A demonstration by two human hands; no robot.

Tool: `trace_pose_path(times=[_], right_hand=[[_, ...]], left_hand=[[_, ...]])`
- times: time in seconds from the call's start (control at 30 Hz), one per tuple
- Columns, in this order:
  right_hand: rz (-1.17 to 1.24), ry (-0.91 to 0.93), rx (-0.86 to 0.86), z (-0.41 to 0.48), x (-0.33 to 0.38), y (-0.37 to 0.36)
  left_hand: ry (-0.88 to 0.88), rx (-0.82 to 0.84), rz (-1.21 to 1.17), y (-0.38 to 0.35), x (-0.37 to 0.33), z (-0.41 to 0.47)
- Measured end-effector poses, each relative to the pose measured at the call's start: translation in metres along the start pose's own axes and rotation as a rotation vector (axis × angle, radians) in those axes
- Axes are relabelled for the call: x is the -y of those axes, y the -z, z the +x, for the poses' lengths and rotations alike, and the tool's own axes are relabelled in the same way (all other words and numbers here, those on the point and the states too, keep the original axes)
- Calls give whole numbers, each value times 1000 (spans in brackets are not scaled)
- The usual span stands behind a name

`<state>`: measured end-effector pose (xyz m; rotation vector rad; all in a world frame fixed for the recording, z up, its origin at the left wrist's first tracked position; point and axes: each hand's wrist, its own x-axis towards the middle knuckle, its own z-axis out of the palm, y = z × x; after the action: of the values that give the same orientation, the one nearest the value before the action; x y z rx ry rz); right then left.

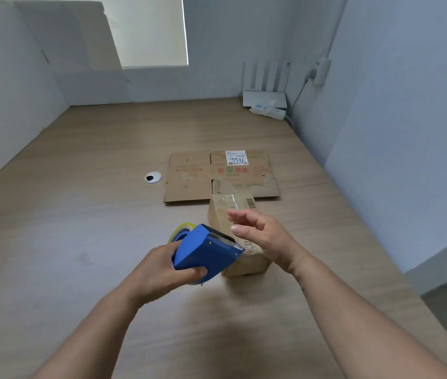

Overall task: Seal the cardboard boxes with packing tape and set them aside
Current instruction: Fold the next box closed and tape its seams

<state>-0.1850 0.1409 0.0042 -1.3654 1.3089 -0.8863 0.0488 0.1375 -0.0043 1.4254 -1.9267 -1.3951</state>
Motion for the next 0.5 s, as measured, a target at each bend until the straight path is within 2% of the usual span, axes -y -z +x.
trace_pose_path(times=[0.1, 0.37, 0.5], right_hand=[[78, 51, -30, -4, 6, 1], [-34, 190, -131, -4, 6, 2], [-34, 205, -304, -3, -2, 1]], left_hand=[[-8, 39, 21, -1, -4, 0], [50, 28, -22, -3, -18, -3], [116, -25, 17, -3, -29, 2]])
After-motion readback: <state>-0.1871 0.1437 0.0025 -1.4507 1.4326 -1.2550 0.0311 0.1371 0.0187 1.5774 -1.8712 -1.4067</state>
